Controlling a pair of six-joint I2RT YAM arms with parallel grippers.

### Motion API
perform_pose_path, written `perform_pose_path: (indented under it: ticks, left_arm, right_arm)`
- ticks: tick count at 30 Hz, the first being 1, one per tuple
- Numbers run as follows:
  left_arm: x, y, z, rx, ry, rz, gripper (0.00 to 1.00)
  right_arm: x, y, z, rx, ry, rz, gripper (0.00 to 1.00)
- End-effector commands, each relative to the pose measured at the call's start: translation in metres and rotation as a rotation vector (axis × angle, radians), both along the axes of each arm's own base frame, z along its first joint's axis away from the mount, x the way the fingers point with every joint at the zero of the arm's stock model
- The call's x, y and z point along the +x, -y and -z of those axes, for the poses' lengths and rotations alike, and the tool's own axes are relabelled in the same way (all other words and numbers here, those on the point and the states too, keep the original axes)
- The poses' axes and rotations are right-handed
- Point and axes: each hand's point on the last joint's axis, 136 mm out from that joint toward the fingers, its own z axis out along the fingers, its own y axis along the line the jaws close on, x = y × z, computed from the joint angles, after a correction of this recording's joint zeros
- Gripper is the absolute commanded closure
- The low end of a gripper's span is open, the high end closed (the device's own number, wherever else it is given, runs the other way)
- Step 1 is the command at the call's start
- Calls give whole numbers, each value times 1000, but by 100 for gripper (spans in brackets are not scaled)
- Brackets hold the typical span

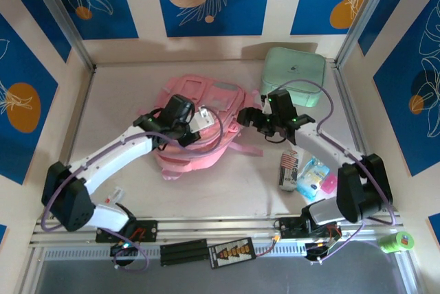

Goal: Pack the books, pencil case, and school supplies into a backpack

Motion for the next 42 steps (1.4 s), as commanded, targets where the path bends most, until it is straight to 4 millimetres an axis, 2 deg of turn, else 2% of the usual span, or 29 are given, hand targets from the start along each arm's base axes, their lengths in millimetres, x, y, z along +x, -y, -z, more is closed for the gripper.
perform_pose_path:
  ticks: [1, 7, 12, 15, 17, 20, 24, 31, 35, 38, 42]
  left_arm:
    - [6, 10, -37, -191, 94, -46, 100]
    - [1, 8, -29, -228, 71, -68, 100]
    - [-1, 9, -24, -225, 57, -64, 100]
    - [0, 9, -23, -222, 54, -64, 100]
    - [1, 9, -21, -214, 48, -67, 100]
    - [3, 9, -18, -209, 45, -74, 100]
    - [5, 7, -15, -196, 44, -85, 100]
    - [3, 11, -12, -193, 22, -65, 100]
    - [3, 11, -10, -189, 14, -63, 100]
    - [2, 10, -10, -190, 17, -66, 100]
    - [-1, 10, -10, -191, 9, -53, 100]
  right_arm:
    - [15, -24, -15, 60, 56, -106, 18]
    - [33, -56, -15, 191, 79, -255, 20]
    - [53, -53, 9, 163, 43, -217, 19]
    - [57, -50, 22, 149, 23, -206, 18]
    - [54, -54, 24, 168, 10, -234, 18]
    - [37, -67, 19, 237, 7, -338, 18]
    - [17, -69, 17, 282, 10, -407, 19]
    - [0, -62, 18, 298, 44, -438, 39]
    - [0, -58, 17, 288, 55, -423, 47]
    - [3, -54, 22, 260, 58, -395, 51]
    - [8, -47, 31, 205, 59, -354, 61]
